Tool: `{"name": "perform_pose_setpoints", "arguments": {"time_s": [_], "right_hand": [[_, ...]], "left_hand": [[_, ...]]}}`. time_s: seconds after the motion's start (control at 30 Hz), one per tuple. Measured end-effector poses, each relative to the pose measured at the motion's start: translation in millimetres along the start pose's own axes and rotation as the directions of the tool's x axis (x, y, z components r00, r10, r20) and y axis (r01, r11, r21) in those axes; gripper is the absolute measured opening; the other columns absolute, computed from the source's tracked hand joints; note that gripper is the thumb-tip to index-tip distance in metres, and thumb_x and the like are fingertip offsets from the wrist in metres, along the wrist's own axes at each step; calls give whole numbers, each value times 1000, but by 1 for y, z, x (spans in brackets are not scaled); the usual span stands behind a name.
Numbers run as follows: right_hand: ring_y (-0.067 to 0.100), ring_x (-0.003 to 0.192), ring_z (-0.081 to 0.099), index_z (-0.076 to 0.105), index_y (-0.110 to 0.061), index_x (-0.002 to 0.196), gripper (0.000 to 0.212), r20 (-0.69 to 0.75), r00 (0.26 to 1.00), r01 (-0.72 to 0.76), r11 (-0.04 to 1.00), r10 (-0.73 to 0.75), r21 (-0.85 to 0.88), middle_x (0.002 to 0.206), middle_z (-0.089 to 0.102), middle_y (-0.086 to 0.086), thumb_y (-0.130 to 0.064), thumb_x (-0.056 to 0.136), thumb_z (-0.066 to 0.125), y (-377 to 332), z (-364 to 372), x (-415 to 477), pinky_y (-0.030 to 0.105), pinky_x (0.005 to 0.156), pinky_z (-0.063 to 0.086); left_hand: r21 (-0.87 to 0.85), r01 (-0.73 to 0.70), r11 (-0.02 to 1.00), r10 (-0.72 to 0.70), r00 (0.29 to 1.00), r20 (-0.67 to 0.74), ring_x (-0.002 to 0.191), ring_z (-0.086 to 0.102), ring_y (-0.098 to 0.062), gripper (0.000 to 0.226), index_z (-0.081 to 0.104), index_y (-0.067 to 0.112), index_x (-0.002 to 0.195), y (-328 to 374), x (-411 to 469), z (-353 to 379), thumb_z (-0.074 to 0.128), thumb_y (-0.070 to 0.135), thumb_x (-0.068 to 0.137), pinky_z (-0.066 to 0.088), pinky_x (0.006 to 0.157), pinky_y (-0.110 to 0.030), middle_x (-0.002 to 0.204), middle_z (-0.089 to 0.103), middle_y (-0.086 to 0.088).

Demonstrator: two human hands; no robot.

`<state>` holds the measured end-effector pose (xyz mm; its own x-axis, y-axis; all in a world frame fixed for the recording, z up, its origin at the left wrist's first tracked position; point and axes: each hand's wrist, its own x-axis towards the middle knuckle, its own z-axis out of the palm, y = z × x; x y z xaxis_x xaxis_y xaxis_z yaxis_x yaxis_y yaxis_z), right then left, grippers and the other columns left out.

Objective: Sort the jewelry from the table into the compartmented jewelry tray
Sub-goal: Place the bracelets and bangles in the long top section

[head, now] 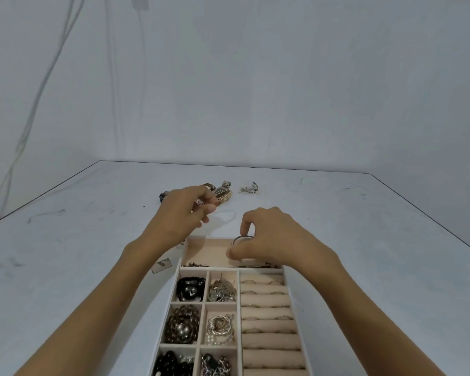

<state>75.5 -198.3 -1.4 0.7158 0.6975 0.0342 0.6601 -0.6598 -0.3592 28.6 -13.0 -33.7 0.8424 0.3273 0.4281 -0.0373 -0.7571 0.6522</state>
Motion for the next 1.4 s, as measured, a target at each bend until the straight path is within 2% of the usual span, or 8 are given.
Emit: {"name": "perform_pose_setpoints", "arguments": {"time_s": [0.1,0.3,0.47,0.6,0.77,1.1,1.27,1.4], "right_hand": [[19,86,57,59,-17,99,39,-52,998,17,990,-24,-141,96,56,0,-44,72,70,-3,6,-1,26,57,36],[21,95,53,56,-19,102,43,-58,995,58,961,-77,-272,101,52,0,-49,75,68,-3,10,-3,31,68,32],[20,97,58,66,-18,103,38,7,999,38,975,-38,-220,105,56,-2,-49,79,66,1,0,1,30,70,39],[23,90,63,72,-16,96,22,-9,1000,21,995,-22,-101,100,68,3,-32,89,57,13,-11,6,33,78,51],[9,75,59,73,-21,91,16,54,995,79,997,-80,15,92,69,-4,-27,77,76,16,-16,7,28,70,47],[15,89,65,75,-17,95,23,174,983,80,987,-55,-143,93,72,-1,-16,73,80,22,-13,6,31,78,52],[-2,70,58,75,-18,97,16,134,987,83,994,-92,70,85,71,-5,-12,84,68,35,-28,9,15,64,43],[15,97,62,71,-19,103,23,-27,999,-18,996,20,90,105,67,1,-7,90,56,61,-27,20,21,72,43]], "left_hand": [[-17,3,1000,-4,1000,-11,63,66,-6,17,62,23,86,1,-1,-1,61,7,90,57,62,-25,84,68,3],[6,-2,1000,2,1000,4,64,66,-7,15,63,23,87,1,-3,-3,61,8,91,57,64,-26,86,69,2],[32,-13,999,13,1000,16,64,66,-7,10,65,19,89,1,-5,-3,62,10,91,57,70,-34,85,67,7],[54,-9,999,8,1000,25,63,66,-5,9,67,19,90,1,-6,-4,63,11,90,56,74,-35,84,69,6],[64,-9,998,8,1000,22,66,67,-7,8,67,19,90,3,-6,-5,63,12,90,56,76,-36,84,68,7],[16,-79,997,79,996,32,66,67,-11,21,62,30,83,8,-8,-8,64,10,90,56,75,-41,87,67,8],[-109,-188,976,203,968,147,72,66,-11,13,69,19,89,21,-12,-10,66,7,88,57,71,-33,87,68,9],[-35,-330,943,321,880,349,77,66,-4,12,72,21,89,27,-16,-3,69,10,86,51,69,-15,82,68,19]]}}
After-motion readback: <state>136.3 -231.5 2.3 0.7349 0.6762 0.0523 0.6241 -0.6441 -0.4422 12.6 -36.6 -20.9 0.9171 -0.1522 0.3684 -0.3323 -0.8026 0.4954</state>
